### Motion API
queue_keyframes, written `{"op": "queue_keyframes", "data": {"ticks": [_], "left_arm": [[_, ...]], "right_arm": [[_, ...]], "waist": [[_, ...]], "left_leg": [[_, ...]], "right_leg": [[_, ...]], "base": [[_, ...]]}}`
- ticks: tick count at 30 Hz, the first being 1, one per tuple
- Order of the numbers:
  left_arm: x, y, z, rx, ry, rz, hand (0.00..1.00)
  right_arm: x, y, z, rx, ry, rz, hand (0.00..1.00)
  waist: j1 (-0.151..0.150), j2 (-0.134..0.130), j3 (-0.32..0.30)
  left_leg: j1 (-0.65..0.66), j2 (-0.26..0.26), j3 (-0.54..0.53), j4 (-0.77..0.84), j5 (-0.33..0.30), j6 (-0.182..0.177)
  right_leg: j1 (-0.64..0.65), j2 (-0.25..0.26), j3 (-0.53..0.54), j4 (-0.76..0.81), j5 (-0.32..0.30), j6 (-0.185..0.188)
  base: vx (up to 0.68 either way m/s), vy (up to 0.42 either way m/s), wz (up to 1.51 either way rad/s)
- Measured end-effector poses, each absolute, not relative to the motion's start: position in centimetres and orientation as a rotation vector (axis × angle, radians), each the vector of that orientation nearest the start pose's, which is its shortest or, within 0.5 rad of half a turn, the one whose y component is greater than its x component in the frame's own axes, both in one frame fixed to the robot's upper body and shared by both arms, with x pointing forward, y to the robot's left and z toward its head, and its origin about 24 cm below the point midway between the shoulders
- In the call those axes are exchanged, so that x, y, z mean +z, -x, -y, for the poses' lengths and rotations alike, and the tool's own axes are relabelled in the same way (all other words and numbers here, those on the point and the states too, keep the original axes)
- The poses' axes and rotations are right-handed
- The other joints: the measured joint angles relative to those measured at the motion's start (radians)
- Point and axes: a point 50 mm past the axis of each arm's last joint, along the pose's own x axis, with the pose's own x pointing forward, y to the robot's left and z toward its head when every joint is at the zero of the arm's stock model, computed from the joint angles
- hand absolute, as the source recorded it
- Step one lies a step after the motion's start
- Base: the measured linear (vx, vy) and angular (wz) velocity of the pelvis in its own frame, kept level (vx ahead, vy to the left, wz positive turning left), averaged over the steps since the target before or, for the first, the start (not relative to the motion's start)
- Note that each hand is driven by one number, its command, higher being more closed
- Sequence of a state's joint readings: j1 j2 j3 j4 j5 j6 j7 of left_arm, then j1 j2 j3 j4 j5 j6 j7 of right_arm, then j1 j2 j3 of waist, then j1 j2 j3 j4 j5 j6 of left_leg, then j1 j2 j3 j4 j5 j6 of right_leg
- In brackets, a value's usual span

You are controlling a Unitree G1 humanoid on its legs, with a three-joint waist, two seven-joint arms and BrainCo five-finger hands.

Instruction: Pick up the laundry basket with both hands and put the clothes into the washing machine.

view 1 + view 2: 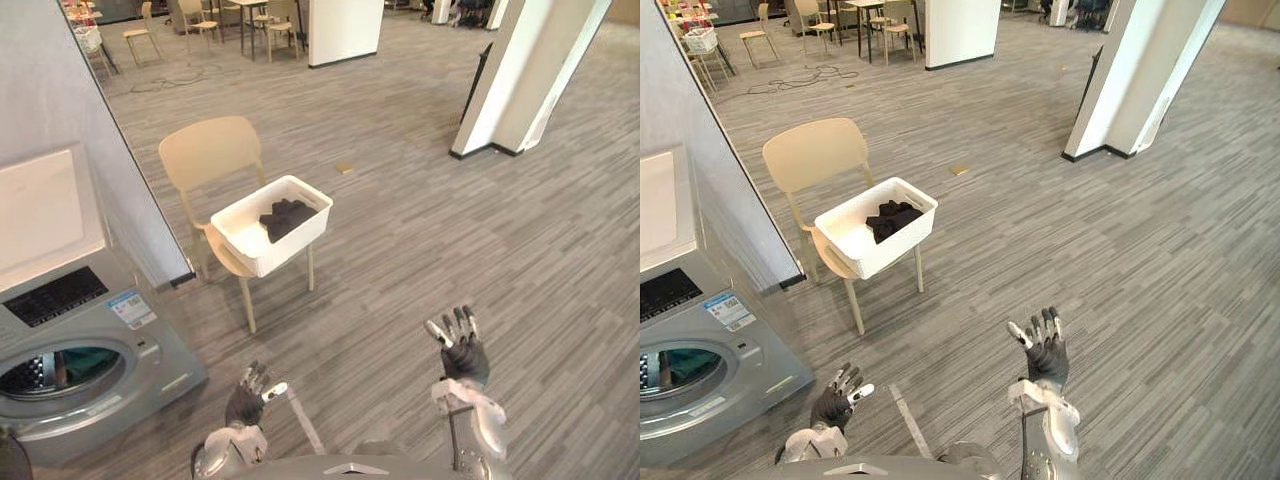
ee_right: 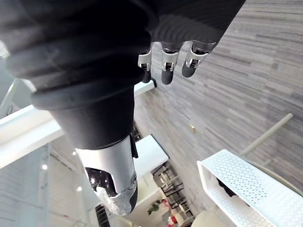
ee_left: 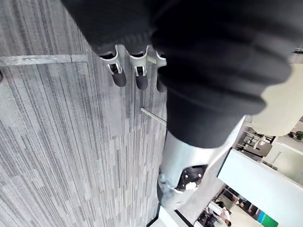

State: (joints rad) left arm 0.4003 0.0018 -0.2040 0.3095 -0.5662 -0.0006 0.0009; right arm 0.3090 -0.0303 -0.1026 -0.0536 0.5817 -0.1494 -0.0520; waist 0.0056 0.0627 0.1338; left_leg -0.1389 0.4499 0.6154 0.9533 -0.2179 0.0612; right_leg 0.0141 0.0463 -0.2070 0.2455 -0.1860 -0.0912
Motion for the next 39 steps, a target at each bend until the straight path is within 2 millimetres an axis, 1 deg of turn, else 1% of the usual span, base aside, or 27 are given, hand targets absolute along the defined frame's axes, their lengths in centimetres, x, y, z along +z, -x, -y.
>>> {"op": "queue_keyframes", "data": {"ticks": [3, 6, 8, 9, 10, 11, 12, 13, 14, 15, 16, 18, 19, 21, 23, 26, 27, 28, 30, 31, 32, 33, 34, 36, 37, 38, 39], "left_arm": [[-9.1, -11.8, -12.1, 0.098, 0.571, -0.676, 0.0], [-8.7, -12.3, -11.5, 0.077, 0.584, -0.654, 0.0], [-8.7, -12.4, -11.2, 0.08, 0.607, -0.654, 0.0], [-8.6, -12.4, -11.0, 0.084, 0.621, -0.652, 0.0], [-8.6, -12.5, -11.0, 0.087, 0.623, -0.65, 0.0], [-8.6, -12.5, -11.0, 0.089, 0.624, -0.648, 0.0], [-8.5, -12.7, -11.0, 0.092, 0.628, -0.642, 0.0], [-8.4, -13.2, -11.4, 0.084, 0.606, -0.63, 0.0], [-8.3, -13.3, -11.5, 0.08, 0.595, -0.626, 0.0], [-8.3, -13.4, -11.6, 0.071, 0.575, -0.625, 0.0], [-8.2, -13.5, -11.8, 0.058, 0.548, -0.621, 0.0], [-8.1, -13.7, -11.8, 0.045, 0.533, -0.613, 0.0], [-7.8, -14.4, -11.7, 0.022, 0.518, -0.596, 0.0], [-7.5, -15.0, -11.5, 0.005, 0.516, -0.579, 0.0], [-7.2, -15.6, -11.4, -0.006, 0.504, -0.563, 0.0], [-7.2, -15.5, -11.6, -0.001, 0.478, -0.555, 0.0], [-7.1, -15.4, -11.6, 0.002, 0.48, -0.553, 0.0], [-7.2, -15.2, -11.4, 0.004, 0.487, -0.56, 0.0], [-6.7, -15.0, -9.9, -0.011, 0.536, -0.545, 0.0], [-6.6, -15.0, -9.7, -0.01, 0.546, -0.541, 0.0], [-6.7, -14.9, -9.5, -0.011, 0.55, -0.546, 0.0], [-6.7, -14.9, -9.5, -0.008, 0.553, -0.546, 0.0], [-6.8, -14.7, -9.7, 0.007, 0.555, -0.55, 0.0], [-7.3, -13.8, -10.1, 0.028, 0.555, -0.578, 0.0], [-7.6, -13.3, -10.2, 0.036, 0.553, -0.598, 0.0], [-7.6, -13.2, -10.3, 0.036, 0.553, -0.6, 0.0], [-7.7, -13.2, -10.4, 0.029, 0.538, -0.603, 0.0]], "right_arm": [[1.2, -19.2, 20.4, -0.317, -0.519, -0.003, 0.0], [2.2, -20.2, 20.8, -0.336, -0.5, 0.045, 0.0], [2.5, -20.6, 20.8, -0.348, -0.484, 0.057, 0.0], [2.7, -20.8, 20.7, -0.346, -0.485, 0.067, 0.0], [2.6, -20.9, 20.5, -0.339, -0.484, 0.067, 0.0], [2.4, -20.9, 20.2, -0.332, -0.483, 0.057, 0.0], [2.1, -21.2, 19.7, -0.31, -0.459, 0.038, 0.0], [1.4, -21.1, 19.2, -0.31, -0.472, 0.004, 0.0], [0.7, -21.0, 18.7, -0.308, -0.487, -0.028, 0.0], [0.3, -20.7, 18.4, -0.306, -0.494, -0.049, 0.0], [-0.1, -20.2, 18.4, -0.303, -0.49, -0.066, 0.0], [-0.3, -19.9, 18.5, -0.303, -0.475, -0.074, 0.0], [-0.4, -19.7, 18.6, -0.304, -0.47, -0.077, 0.0], [-0.4, -19.6, 19.1, -0.326, -0.466, -0.072, 0.0], [0.0, -19.6, 19.6, -0.339, -0.458, -0.051, 0.0], [1.8, -19.4, 19.7, -0.337, -0.38, 0.009, 0.0], [2.7, -19.2, 19.7, -0.338, -0.324, 0.039, 0.0], [2.9, -19.1, 19.8, -0.335, -0.29, 0.044, 0.0], [3.7, -18.9, 20.8, -0.343, -0.166, 0.062, 0.0], [3.8, -19.0, 20.8, -0.345, -0.156, 0.066, 0.0], [3.7, -18.9, 20.8, -0.346, -0.154, 0.059, 0.0], [3.6, -18.9, 20.8, -0.344, -0.132, 0.049, 0.0], [3.5, -18.9, 20.9, -0.343, -0.109, 0.04, 0.0], [3.4, -18.7, 21.2, -0.357, -0.079, 0.03, 0.0], [3.1, -18.3, 21.7, -0.378, -0.068, 0.016, 0.0], [3.0, -18.2, 21.9, -0.385, -0.065, 0.013, 0.0], [2.5, -17.6, 23.3, -0.446, -0.048, -0.011, 0.0]], "waist": [[0.024, 0.0, 0.001], [0.024, 0.016, -0.003], [0.028, 0.012, -0.016], [0.031, 0.006, -0.031], [0.035, -0.003, -0.044], [0.034, -0.005, -0.057], [0.033, -0.023, -0.052], [0.032, -0.043, -0.04], [0.03, -0.054, -0.033], [0.023, -0.059, -0.032], [0.011, -0.049, -0.038], [-0.004, -0.04, -0.048], [-0.015, -0.04, -0.049], [-0.018, -0.033, -0.045], [-0.021, -0.018, -0.037], [-0.01, -0.021, -0.034], [-0.006, -0.035, -0.03], [-0.006, -0.03, -0.029], [0.002, 0.014, -0.059], [0.001, 0.017, -0.061], [-0.002, 0.021, -0.06], [-0.003, 0.025, -0.057], [0.003, 0.029, -0.051], [0.01, 0.034, -0.037], [0.016, 0.032, -0.036], [0.016, 0.03, -0.036], [0.015, 0.011, -0.038]], "left_leg": [[-0.028, -0.127, 0.071, -0.238, -0.031, -0.067], [-0.045, -0.215, 0.059, -0.502, -0.007, -0.097], [-0.027, -0.275, 0.011, -0.576, 0.051, -0.038], [-0.017, -0.316, -0.018, -0.593, 0.058, 0.027], [-0.007, -0.341, -0.031, -0.595, 0.046, 0.075], [0.007, -0.354, -0.03, -0.59, 0.027, 0.08], [0.023, -0.372, -0.023, -0.561, -0.022, 0.076], [0.064, -0.395, -0.025, -0.553, -0.039, 0.073], [0.102, -0.415, -0.038, -0.559, -0.052, 0.071], [0.138, -0.431, -0.056, -0.574, -0.06, 0.068], [0.18, -0.447, -0.099, -0.612, -0.059, 0.064], [0.191, -0.449, -0.141, -0.631, -0.057, 0.059], [0.192, -0.456, -0.193, -0.641, -0.054, 0.054], [0.193, -0.452, -0.248, -0.64, -0.057, 0.046], [0.195, -0.43, -0.301, -0.617, -0.075, 0.015], [0.194, -0.388, -0.373, -0.538, -0.136, -0.062], [0.199, -0.374, -0.4, -0.488, -0.18, -0.097], [0.203, -0.354, -0.416, -0.474, -0.195, -0.112], [0.23, -0.301, -0.451, -0.486, -0.205, -0.14], [0.231, -0.288, -0.455, -0.483, -0.201, -0.149], [0.218, -0.253, -0.452, -0.425, -0.184, -0.146], [0.187, -0.217, -0.454, -0.338, -0.163, -0.11], [0.142, -0.169, -0.448, -0.219, -0.114, -0.034], [0.12, -0.086, -0.407, -0.096, -0.005, 0.035], [0.121, -0.052, -0.361, -0.075, 0.064, 0.058], [0.12, -0.047, -0.352, -0.073, 0.078, 0.062], [0.105, -0.012, -0.295, -0.053, 0.145, 0.08]], "right_leg": [[0.036, -0.002, -0.016, -0.075, 0.017, -0.009], [0.061, -0.003, -0.064, -0.092, 0.029, 0.038], [0.087, -0.022, -0.07, -0.081, -0.01, 0.085], [0.086, -0.047, -0.069, -0.042, -0.052, 0.113], [0.071, -0.072, -0.068, 0.021, -0.095, 0.163], [0.049, -0.097, -0.06, 0.113, -0.13, 0.216], [-0.061, -0.152, -0.005, 0.415, -0.147, 0.303], [-0.152, -0.218, 0.025, 0.669, -0.081, 0.376], [-0.191, -0.262, 0.017, 0.809, -0.061, 0.363], [-0.214, -0.303, -0.003, 0.889, -0.063, 0.315], [-0.231, -0.335, -0.032, 0.9, -0.076, 0.228], [-0.251, -0.336, -0.038, 0.83, -0.093, 0.196], [-0.281, -0.334, -0.013, 0.712, -0.106, 0.174], [-0.297, -0.302, 0.061, 0.532, -0.107, 0.168], [-0.298, -0.255, 0.167, 0.351, -0.075, 0.169], [-0.281, -0.234, 0.265, 0.167, 0.035, 0.172], [-0.261, -0.235, 0.265, 0.177, 0.115, 0.231], [-0.259, -0.226, 0.243, 0.216, 0.094, 0.227], [-0.258, -0.201, 0.187, 0.318, 0.0, 0.202], [-0.255, -0.195, 0.173, 0.337, -0.029, 0.195], [-0.235, -0.184, 0.134, 0.353, -0.064, 0.173], [-0.202, -0.172, 0.097, 0.347, -0.078, 0.158], [-0.147, -0.151, 0.057, 0.329, -0.088, 0.138], [-0.04, -0.125, 0.003, 0.28, -0.087, 0.119], [0.012, -0.124, -0.029, 0.244, -0.091, 0.111], [0.023, -0.124, -0.035, 0.235, -0.091, 0.111], [0.079, -0.13, -0.085, 0.177, -0.087, 0.099]], "base": [[0.19, -0.007, -0.29], [0.17, 0.042, 0.13], [0.28, 0.088, 0.23], [0.31, 0.111, 0.18], [0.26, 0.104, 0.13], [0.31, 0.085, 0.11], [0.43, 0.089, 0.23], [0.44, 0.061, 0.33], [0.42, 0.032, 0.43], [0.42, -0.005, 0.64], [0.35, -0.004, 0.69], [0.27, -0.046, 0.82], [0.35, -0.117, 0.94], [0.33, -0.192, 1.01], [0.26, -0.241, 0.84], [0.23, -0.313, 0.61], [0.25, -0.422, 0.65], [0.25, -0.432, 0.58], [0.27, -0.414, 0.5], [0.25, -0.414, 0.64], [0.21, -0.34, 0.69], [0.22, -0.376, 0.79], [0.14, -0.24, 0.58], [0.18, -0.276, 0.56], [0.21, -0.268, 0.53], [0.18, -0.186, 0.82], [0.16, -0.139, 0.98]]}}
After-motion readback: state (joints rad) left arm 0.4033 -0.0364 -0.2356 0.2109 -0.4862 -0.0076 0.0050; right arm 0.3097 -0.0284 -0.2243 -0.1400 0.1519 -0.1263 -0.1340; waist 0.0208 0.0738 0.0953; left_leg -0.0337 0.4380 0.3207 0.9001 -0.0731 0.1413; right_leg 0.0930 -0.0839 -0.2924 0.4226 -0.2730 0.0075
